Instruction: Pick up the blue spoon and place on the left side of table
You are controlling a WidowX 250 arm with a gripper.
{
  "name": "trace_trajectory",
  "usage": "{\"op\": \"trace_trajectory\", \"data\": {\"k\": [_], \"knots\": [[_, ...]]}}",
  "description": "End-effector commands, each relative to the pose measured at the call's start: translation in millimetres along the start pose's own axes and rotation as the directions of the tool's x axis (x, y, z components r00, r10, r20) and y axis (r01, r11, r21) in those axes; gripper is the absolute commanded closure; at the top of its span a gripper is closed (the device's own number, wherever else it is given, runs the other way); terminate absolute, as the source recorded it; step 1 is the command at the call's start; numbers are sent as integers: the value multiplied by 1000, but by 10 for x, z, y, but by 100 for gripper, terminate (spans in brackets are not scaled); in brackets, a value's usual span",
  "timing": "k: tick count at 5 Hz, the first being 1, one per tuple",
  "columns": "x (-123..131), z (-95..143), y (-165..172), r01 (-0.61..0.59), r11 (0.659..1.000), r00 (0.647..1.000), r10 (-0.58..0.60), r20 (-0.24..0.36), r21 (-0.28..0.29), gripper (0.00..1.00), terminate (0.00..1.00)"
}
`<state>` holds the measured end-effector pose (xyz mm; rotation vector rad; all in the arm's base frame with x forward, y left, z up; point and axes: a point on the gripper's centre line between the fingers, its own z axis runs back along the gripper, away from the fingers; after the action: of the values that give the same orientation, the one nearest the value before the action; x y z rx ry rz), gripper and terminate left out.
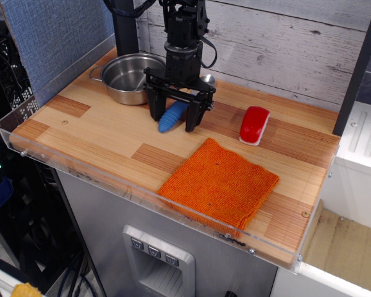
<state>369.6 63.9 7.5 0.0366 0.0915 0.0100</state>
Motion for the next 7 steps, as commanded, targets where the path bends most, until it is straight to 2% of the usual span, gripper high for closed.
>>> {"op": "trace_trajectory", "data": {"k": [1, 2, 3, 5, 6, 7], "knots": [[78, 31, 18, 28, 1000, 1000, -27, 11, -15, 100, 0], [67, 45, -36, 60, 998, 998, -60, 3, 5, 100, 0], [36, 186, -47, 72, 997, 997, -72, 12, 5, 100, 0], [-177, 915, -43, 34, 999, 991, -28, 132, -39, 100, 0], [-356, 1109, 45, 12, 998, 987, -3, 163, -54, 100, 0], [-503, 1138, 225, -18, 998, 987, 26, 157, -53, 100, 0]]}}
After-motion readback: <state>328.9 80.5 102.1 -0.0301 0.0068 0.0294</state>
